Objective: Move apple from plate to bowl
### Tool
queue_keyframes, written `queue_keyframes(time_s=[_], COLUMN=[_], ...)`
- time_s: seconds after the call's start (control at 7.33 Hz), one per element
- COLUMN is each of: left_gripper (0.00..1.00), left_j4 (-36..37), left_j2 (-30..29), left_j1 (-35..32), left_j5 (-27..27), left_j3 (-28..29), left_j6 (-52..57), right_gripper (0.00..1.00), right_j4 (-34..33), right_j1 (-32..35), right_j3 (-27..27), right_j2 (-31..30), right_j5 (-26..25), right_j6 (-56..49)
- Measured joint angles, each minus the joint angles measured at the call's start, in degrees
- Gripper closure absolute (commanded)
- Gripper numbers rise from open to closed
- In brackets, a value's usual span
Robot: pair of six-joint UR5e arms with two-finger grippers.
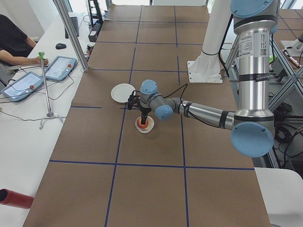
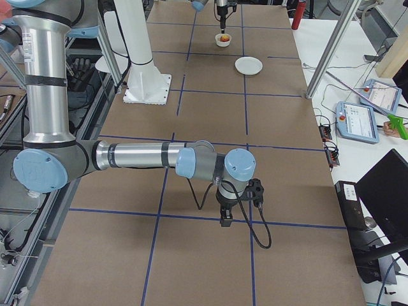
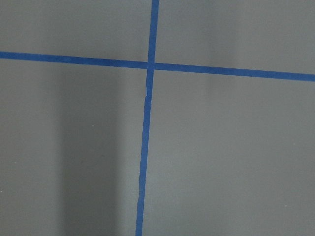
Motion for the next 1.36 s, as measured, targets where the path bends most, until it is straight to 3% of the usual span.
queue_keyframes(time_s=[0.41,0.82,1.09,1.36], left_gripper=[0.0,0.0,0.0,0.0], left_j4=[19.01,21.89,22.07,22.04], left_j2=[-9.1,-8.12,-5.37,0.0], left_j1=[-10.55,-21.96,-28.59,-31.86], left_j5=[-0.73,-4.79,-10.47,-11.91], left_j3=[-0.14,4.45,10.37,11.68], left_j6=[22.7,38.75,42.67,43.25], right_gripper=[0.0,0.0,0.0,0.0], right_j4=[0.0,0.0,0.0,0.0], right_j1=[0.0,0.0,0.0,0.0], right_j3=[0.0,0.0,0.0,0.0], right_j2=[0.0,0.0,0.0,0.0], right_j5=[0.0,0.0,0.0,0.0], right_j6=[0.0,0.0,0.0,0.0])
